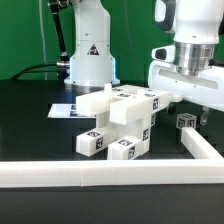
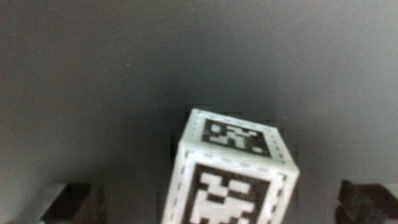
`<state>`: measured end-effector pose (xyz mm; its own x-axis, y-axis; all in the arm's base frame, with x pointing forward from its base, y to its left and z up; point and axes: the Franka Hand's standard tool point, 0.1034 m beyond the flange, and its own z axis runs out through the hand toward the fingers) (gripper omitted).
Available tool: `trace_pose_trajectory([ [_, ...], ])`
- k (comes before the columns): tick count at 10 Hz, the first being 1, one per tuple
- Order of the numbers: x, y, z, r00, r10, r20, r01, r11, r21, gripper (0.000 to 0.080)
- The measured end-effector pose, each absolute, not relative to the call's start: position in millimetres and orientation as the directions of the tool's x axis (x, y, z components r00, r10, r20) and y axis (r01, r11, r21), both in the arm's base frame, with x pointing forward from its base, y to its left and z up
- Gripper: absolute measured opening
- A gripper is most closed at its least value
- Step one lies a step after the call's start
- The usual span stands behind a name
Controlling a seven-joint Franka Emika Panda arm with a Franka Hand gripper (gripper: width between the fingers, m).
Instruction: Assemble chair
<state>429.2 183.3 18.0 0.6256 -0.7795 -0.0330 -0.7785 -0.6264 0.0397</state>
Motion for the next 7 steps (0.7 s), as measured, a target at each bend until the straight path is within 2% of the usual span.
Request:
trace_pose_trajectory([
  [3,426.8,184.8,9.6,0.632,-0.774,-0.031,-0.772,-0.633,0.054,0.0649],
  [4,427.0,186.2,8.4,0.635,-0.772,-0.031,-0.770,-0.635,0.055,0.0622],
  [6,427.1,186.3,8.4,0.636,-0.771,-0.031,-0.769,-0.637,0.055,0.0340],
  [7,427.2,186.4,8.5,0.636,-0.771,-0.031,-0.769,-0.637,0.054,0.0340],
])
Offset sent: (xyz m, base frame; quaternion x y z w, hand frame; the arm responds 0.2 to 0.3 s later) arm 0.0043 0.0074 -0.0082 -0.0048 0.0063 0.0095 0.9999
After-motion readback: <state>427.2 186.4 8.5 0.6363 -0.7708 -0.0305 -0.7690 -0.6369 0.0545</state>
